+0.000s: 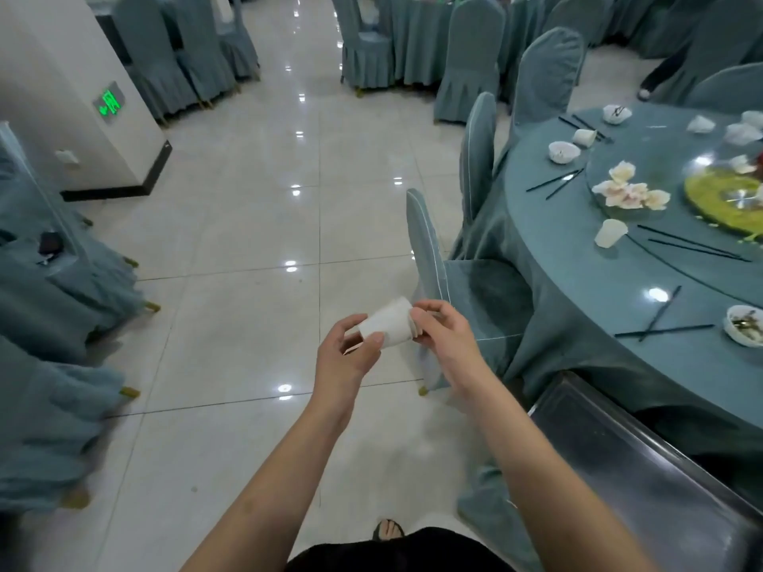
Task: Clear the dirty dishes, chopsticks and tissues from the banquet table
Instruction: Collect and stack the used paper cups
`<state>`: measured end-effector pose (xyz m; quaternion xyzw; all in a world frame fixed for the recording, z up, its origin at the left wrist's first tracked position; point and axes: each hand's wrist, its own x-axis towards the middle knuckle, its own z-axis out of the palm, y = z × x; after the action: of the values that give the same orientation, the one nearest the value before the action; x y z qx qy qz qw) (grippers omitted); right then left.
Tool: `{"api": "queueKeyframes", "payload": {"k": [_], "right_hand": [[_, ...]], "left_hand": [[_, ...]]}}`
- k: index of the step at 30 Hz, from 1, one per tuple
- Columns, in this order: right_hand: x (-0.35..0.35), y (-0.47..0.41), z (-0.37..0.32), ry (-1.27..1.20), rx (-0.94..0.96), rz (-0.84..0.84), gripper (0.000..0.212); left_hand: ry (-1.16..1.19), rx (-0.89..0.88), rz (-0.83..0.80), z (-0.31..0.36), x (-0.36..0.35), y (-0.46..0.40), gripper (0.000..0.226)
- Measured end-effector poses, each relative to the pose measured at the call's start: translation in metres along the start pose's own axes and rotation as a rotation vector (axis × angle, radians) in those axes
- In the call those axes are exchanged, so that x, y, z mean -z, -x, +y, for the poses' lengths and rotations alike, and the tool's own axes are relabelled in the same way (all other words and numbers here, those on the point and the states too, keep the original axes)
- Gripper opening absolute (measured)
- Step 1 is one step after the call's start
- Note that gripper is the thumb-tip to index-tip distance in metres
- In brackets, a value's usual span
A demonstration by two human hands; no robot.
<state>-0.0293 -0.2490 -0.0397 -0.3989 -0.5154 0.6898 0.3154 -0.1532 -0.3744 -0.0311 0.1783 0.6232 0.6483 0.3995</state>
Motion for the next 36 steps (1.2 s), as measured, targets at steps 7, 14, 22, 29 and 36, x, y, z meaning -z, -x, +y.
{"api": "queueKeyframes", "payload": {"k": [7, 14, 22, 29, 36], "right_hand": [[0.019, -0.073, -0.011, 0.040, 0.021, 0.137, 0.021], [0.033, -0.160, -0.046, 0.002, 0.067, 0.298, 0.024], [0.063, -0.224, -0.079, -0.060, 0.126, 0.515, 0.041], [0.118, -0.248, -0.083, -0.085, 0.088, 0.679, 0.041], [0.203, -0.296, -0.078, -0.127, 0.065, 0.695, 0.025]], "left_hand": [[-0.059, 0.026, -0.147, 0.012, -0.029, -0.095, 0.043], [-0.105, 0.018, -0.312, 0.052, -0.078, -0.211, 0.028], [-0.169, 0.016, -0.529, 0.079, -0.147, -0.308, 0.038], [-0.186, 0.111, -0.661, 0.065, -0.217, -0.341, 0.039], [-0.182, 0.191, -0.672, 0.041, -0.306, -0.374, 0.036]]}}
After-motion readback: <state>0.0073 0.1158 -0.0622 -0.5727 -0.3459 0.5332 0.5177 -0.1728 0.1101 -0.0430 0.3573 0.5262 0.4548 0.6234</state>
